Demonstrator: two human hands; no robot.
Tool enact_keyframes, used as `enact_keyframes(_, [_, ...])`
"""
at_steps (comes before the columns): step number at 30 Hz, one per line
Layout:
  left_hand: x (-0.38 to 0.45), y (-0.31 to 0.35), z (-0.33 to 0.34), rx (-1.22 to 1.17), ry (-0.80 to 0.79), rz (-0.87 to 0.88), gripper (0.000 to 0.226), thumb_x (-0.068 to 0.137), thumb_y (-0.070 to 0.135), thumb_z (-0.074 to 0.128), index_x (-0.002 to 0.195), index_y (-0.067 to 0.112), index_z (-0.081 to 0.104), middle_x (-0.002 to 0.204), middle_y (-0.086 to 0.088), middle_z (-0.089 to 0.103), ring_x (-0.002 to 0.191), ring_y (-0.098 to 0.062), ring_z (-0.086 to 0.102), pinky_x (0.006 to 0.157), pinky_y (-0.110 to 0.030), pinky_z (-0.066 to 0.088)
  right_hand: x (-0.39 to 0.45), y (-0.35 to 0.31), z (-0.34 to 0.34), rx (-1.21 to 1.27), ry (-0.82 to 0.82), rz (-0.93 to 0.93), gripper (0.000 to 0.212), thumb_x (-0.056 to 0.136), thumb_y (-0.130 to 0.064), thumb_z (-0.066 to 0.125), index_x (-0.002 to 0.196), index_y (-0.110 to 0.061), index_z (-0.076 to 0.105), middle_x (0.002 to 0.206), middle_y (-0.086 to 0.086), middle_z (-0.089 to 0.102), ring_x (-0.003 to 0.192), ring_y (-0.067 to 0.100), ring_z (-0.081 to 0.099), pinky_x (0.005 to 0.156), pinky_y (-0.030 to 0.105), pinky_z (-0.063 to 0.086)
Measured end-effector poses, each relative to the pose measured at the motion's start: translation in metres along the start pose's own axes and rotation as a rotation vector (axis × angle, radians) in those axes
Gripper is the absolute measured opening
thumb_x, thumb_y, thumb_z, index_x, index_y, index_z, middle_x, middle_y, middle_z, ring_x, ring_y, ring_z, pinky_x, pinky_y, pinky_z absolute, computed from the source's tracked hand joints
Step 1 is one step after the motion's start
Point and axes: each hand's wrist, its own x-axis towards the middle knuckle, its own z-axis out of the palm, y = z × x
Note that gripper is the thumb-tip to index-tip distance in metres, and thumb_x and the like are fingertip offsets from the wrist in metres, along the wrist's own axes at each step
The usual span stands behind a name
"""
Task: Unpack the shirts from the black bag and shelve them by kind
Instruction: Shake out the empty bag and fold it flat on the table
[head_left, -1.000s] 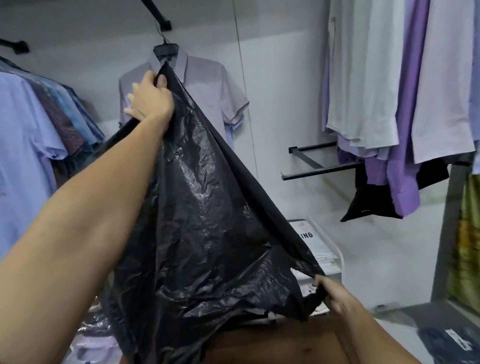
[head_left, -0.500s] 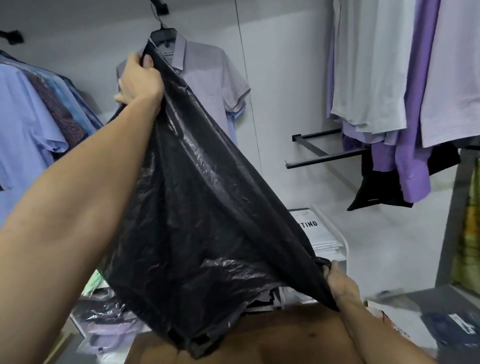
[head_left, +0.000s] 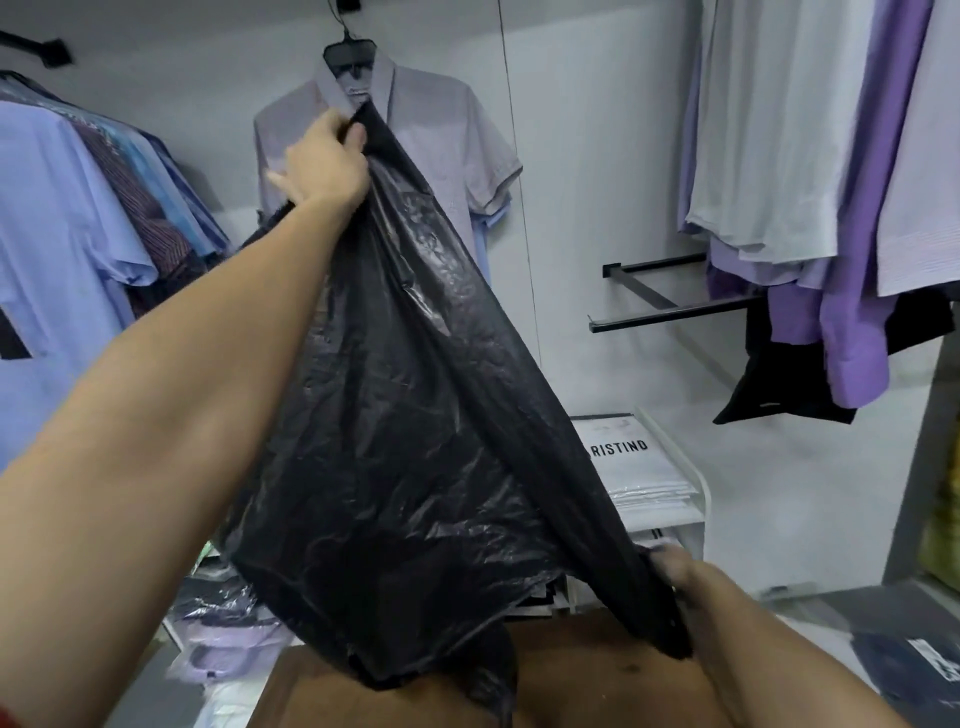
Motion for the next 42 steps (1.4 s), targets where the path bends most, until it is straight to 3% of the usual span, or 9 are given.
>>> enact_keyframes(3, [-0.007,0.006,0.014,0.057,-0.073,0.107,0.032,0.102,0.045,0.045,0.126,0.033,0.063,0.134,-0.003,0.066,0.132,-0.033,0.053,0.117,-0.062,0.015,-0.029,-0.082,-0.034,0.174,0.093,-0.113,0.03,0.101,-0.01,0.04,0.093,0.002,0.065,0.096,0.022,0.065,0.081,0.029,0.058,0.07,0.036,0.042])
enact_keyframes(7, [-0.017,0.014,0.03,0.14,-0.199,0.274,0.032,0.104,0.043,0.046,0.125,0.027,0.064,0.129,-0.009,0.068,0.126,-0.036,0.056,0.114,-0.062,0.019,-0.063,-0.202,-0.085,0.499,0.16,-0.365,0.037,0.103,-0.044,0.041,0.118,-0.019,0.064,0.123,0.007,0.07,0.114,0.028,0.064,0.098,0.041,0.046])
enact_keyframes(11, [-0.021,0.015,0.048,0.12,-0.291,0.403,0.028,0.101,0.046,0.048,0.111,0.026,0.065,0.117,-0.008,0.07,0.116,-0.035,0.06,0.101,-0.051,0.041,-0.123,-0.319,-0.126,0.554,0.133,-0.742,0.081,0.091,-0.068,0.059,0.155,-0.021,0.038,0.146,-0.011,0.049,0.134,0.009,0.047,0.112,0.03,0.037])
enact_keyframes(15, [-0.028,0.018,0.054,-0.118,-0.372,0.505,0.029,0.097,0.043,0.052,0.099,0.019,0.066,0.093,-0.002,0.067,0.099,-0.028,0.064,0.086,-0.039,0.047,-0.15,-0.403,-0.139,0.577,0.227,-0.961,0.064,0.09,-0.061,0.063,0.141,-0.024,0.052,0.136,-0.005,0.064,0.122,0.01,0.062,0.107,0.038,0.051])
enact_keyframes(21, [-0.026,-0.012,0.025,-0.218,-0.677,0.474,0.044,0.078,0.053,0.082,0.112,0.035,0.061,0.106,0.005,0.073,0.091,-0.008,0.066,0.087,-0.027,0.05,-0.145,-0.434,-0.158,0.694,0.572,-0.894,0.022,0.108,-0.028,0.046,0.108,-0.013,0.063,0.104,0.006,0.069,0.101,0.025,0.064,0.087,0.032,0.049])
enact_keyframes(26, [-0.009,-0.072,-0.009,0.392,-0.897,0.386,0.041,0.067,0.036,0.095,0.092,0.016,0.07,0.083,0.007,0.072,0.074,-0.012,0.063,0.071,-0.027,0.045,-0.134,-0.404,-0.192,0.656,0.841,-0.75,0.027,0.112,-0.031,0.032,0.107,-0.013,0.052,0.092,-0.002,0.06,0.099,0.027,0.058,0.072,0.028,0.03])
enact_keyframes(30, [0.01,-0.126,-0.035,0.592,-0.776,0.296,0.039,0.078,0.047,0.085,0.093,0.015,0.07,0.091,-0.006,0.073,0.089,-0.027,0.066,0.083,-0.035,0.051,-0.128,-0.376,-0.211,0.544,0.973,-0.64,0.043,0.113,-0.037,0.024,0.134,-0.01,0.048,0.128,0.012,0.064,0.121,0.032,0.057,0.087,0.037,0.036])
enact_keyframes(36, [0.016,-0.143,-0.05,0.569,-0.523,0.305,0.037,0.096,0.051,0.057,0.126,0.032,0.05,0.136,-0.011,0.062,0.123,-0.036,0.058,0.106,-0.052,0.043,-0.126,-0.361,-0.216,0.332,1.192,-0.545,0.042,0.113,-0.037,0.021,0.131,-0.011,0.049,0.114,0.019,0.07,0.103,0.04,0.063,0.071,0.038,0.029])
enact_keyframes(42, [-0.001,-0.14,-0.079,0.485,-0.538,0.507,0.036,0.081,0.065,0.069,0.087,0.032,0.057,0.086,-0.008,0.063,0.085,-0.033,0.058,0.078,-0.041,0.046,-0.125,-0.333,-0.239,0.284,1.187,-0.404,0.042,0.112,-0.039,0.022,0.133,-0.013,0.048,0.126,0.023,0.065,0.112,0.045,0.06,0.084,0.045,0.041])
